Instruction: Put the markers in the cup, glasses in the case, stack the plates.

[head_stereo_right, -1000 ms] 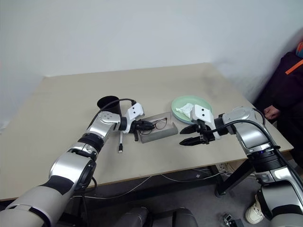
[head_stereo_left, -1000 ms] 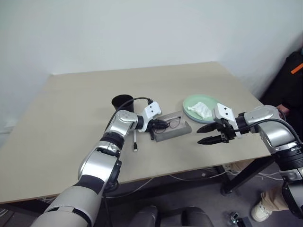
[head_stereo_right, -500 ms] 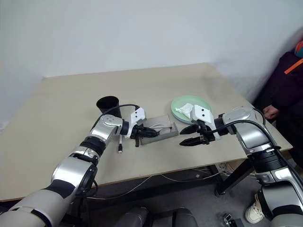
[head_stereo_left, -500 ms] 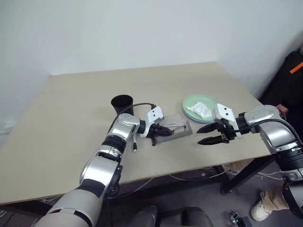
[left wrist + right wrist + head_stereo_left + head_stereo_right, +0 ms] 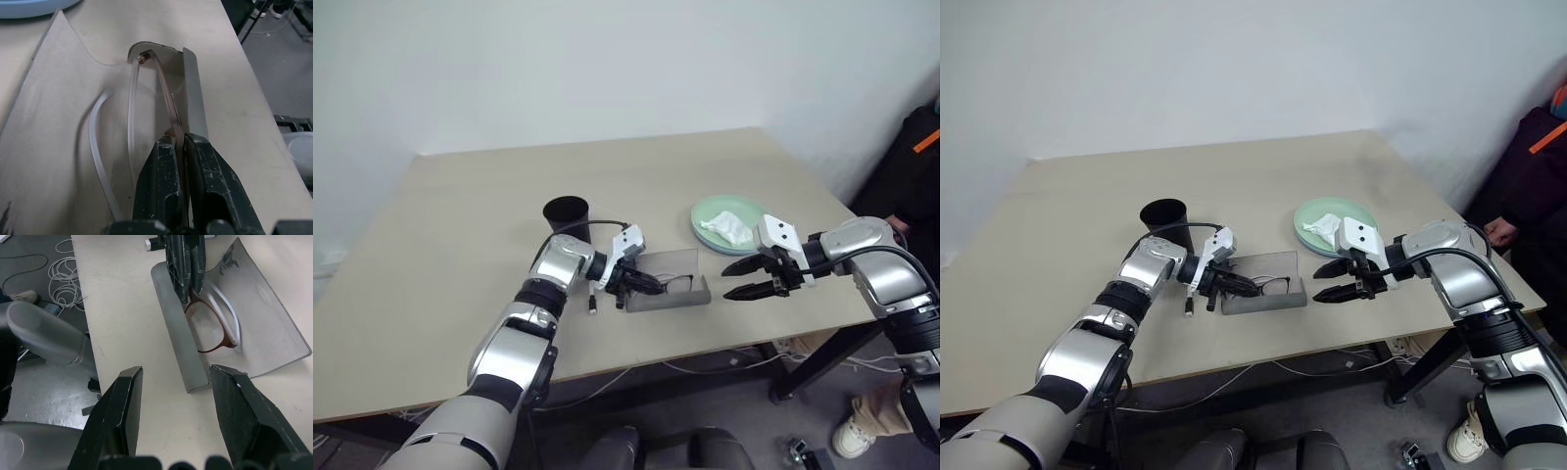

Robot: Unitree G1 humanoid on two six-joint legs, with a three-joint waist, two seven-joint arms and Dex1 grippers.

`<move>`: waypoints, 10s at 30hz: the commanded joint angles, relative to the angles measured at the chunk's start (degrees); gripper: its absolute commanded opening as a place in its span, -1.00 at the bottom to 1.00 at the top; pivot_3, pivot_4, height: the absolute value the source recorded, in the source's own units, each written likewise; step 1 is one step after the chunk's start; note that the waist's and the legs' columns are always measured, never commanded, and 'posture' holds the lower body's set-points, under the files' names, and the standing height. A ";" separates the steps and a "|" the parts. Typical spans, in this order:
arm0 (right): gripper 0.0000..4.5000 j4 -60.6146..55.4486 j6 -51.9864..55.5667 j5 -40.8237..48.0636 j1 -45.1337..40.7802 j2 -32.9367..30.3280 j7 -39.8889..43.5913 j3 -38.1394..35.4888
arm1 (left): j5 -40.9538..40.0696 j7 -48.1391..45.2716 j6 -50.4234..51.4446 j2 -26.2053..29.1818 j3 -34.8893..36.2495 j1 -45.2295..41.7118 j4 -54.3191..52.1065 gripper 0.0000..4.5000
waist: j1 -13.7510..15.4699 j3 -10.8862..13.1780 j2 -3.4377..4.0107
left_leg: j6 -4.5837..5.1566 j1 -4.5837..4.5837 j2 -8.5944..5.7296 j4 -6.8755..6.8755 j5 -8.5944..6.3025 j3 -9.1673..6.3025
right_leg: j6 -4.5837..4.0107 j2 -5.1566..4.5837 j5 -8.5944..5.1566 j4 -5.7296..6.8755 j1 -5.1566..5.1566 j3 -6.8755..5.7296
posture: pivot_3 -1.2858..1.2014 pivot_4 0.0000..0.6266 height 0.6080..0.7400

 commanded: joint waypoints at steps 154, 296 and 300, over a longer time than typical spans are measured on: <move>0.04 -0.15 -1.28 -0.68 -1.67 1.75 -1.38 -0.89 | 8.46 30.55 -15.79 0.21 -7.93 9.40 -22.82 -0.47 | 0.15 -0.03 0.06 | 0.05 0.06 -0.05 0.07 -0.01 0.04 | 0.07 -0.02 0.05 0.00 0.09 0.09 | 0.03 -1.00 1.00; 0.04 2.71 -3.85 -0.82 -3.34 3.78 -1.19 0.47 | -1.51 74.95 75.11 -7.43 13.41 11.00 -46.57 -0.20 | -0.07 -0.01 0.01 | 0.02 0.32 -0.02 0.01 -0.03 0.04 | 0.09 0.00 0.05 0.02 0.33 0.09 | 0.03 -1.00 1.00; 0.04 2.85 -3.89 -0.85 -3.59 3.85 -1.22 0.53 | -2.62 73.59 74.52 -5.81 10.78 10.73 -46.56 -0.49 | -0.05 -0.01 0.01 | 0.02 0.33 -0.02 0.02 -0.03 0.04 | 0.09 -0.02 0.05 0.03 0.37 0.09 | 0.03 -1.00 1.00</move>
